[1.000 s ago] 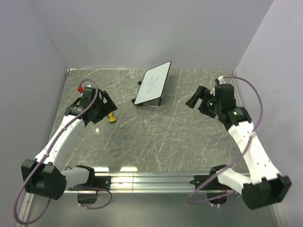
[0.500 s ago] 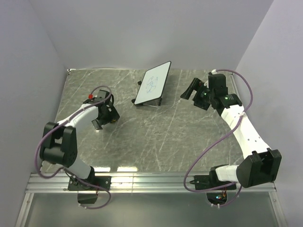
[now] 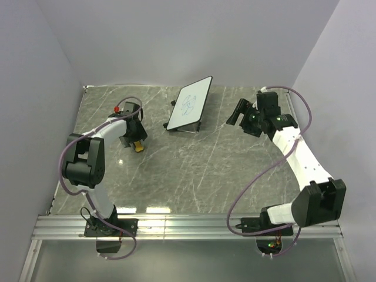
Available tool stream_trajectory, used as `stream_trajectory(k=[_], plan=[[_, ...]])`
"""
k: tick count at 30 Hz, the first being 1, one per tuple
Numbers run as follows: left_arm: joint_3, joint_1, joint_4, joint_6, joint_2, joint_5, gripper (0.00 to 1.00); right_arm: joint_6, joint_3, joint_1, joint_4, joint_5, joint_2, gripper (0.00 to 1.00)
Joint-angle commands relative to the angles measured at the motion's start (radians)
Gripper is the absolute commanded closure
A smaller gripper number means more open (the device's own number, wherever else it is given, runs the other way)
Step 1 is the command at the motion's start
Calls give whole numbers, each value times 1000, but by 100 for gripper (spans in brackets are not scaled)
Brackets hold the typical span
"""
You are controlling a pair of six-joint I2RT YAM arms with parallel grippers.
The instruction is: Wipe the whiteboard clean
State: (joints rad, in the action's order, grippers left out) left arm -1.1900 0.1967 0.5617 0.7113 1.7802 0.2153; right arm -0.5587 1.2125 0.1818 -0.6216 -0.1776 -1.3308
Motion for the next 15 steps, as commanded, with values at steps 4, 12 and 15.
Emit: stream_trajectory(k=[4, 12, 15], plan=[[7, -28, -29, -35, 34, 19, 39, 20, 134, -10, -9, 32, -108, 5], [56, -37, -68, -68, 45, -4, 59, 5, 240, -10, 106, -113, -243, 6], [49, -48, -69, -75, 56, -19, 88, -27, 240, -8, 250, -277, -286, 6]])
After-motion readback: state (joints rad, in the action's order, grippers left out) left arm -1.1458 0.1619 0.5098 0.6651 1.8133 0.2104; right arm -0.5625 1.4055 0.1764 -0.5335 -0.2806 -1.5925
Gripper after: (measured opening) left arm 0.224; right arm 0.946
